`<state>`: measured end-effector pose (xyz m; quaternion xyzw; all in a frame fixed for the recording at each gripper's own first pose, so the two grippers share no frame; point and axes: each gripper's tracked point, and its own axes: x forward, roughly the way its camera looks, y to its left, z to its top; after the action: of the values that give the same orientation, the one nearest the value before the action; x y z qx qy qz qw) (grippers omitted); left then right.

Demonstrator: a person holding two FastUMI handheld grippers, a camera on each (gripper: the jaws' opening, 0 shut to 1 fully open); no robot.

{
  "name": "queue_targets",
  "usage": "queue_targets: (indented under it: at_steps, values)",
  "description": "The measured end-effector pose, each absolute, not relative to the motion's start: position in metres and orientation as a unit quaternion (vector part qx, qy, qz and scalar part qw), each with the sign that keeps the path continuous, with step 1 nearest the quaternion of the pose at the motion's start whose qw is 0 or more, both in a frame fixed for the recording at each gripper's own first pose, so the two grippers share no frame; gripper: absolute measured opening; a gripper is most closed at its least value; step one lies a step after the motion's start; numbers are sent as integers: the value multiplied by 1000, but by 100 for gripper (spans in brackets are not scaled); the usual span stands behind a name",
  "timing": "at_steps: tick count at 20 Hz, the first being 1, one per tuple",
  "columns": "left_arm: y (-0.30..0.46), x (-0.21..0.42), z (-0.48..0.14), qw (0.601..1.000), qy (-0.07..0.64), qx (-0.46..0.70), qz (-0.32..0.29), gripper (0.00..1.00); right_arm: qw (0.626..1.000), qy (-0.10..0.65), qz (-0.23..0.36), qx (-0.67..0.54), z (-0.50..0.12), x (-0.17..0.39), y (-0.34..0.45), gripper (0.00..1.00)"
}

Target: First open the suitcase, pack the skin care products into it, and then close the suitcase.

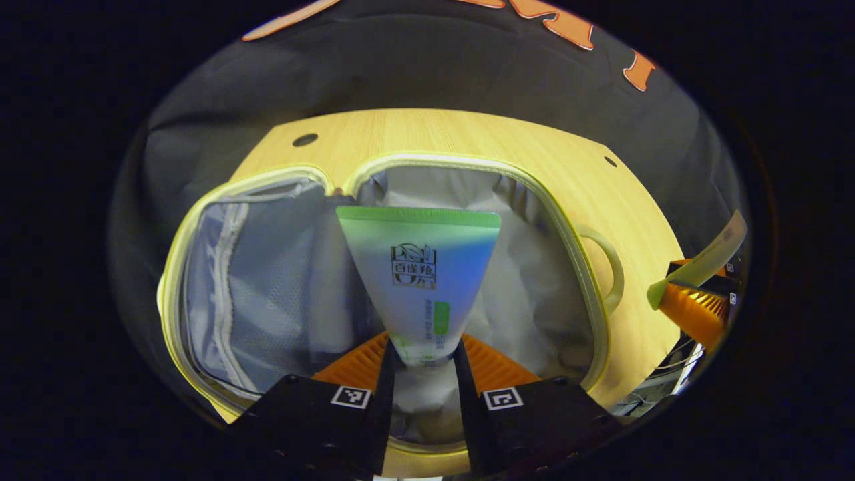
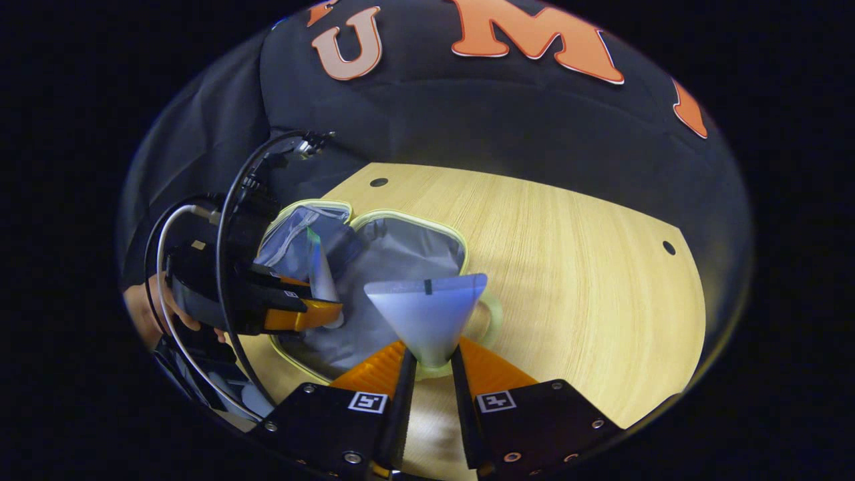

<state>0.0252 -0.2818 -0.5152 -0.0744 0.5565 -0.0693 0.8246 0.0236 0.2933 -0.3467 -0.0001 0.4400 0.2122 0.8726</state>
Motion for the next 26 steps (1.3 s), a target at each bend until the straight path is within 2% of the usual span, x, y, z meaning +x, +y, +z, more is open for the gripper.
queue_targets:
  at_steps: [4, 7, 9, 10, 12, 15, 17, 20, 21, 26]
  values:
    - [-285, 37, -509, 824, 561, -51, -58, 45, 862, 458, 220, 5, -357, 25, 301, 35]
    - [-287, 36, -510, 818, 572, -49, -38, 51, 855, 470, 221, 8, -355, 22, 298, 35]
    - [-285, 39, -515, 824, 562, -60, -33, 49, 852, 474, 221, 8, -360, 23, 298, 35]
    - [-285, 41, -514, 830, 553, -69, -36, 56, 850, 477, 224, 13, -357, 23, 299, 35]
    - [-285, 42, -500, 845, 526, -87, -36, 60, 849, 478, 226, 28, -354, 26, 297, 35]
    - [-277, 37, -475, 865, 492, -96, -31, 72, 841, 488, 229, 39, -353, 27, 298, 35]
    - [-266, 36, -463, 878, 469, -92, -25, 75, 837, 494, 233, 42, -354, 26, 298, 35]
    - [-240, 34, -429, 899, 430, -76, -1, 80, 823, 511, 242, 43, -359, 23, 303, 34]
    - [-231, 34, -416, 903, 422, -74, 9, 84, 819, 518, 242, 44, -362, 20, 305, 34]
    - [-173, 0, -389, 903, 409, -89, 98, 84, 798, 550, 240, 50, -378, 14, 332, 35]
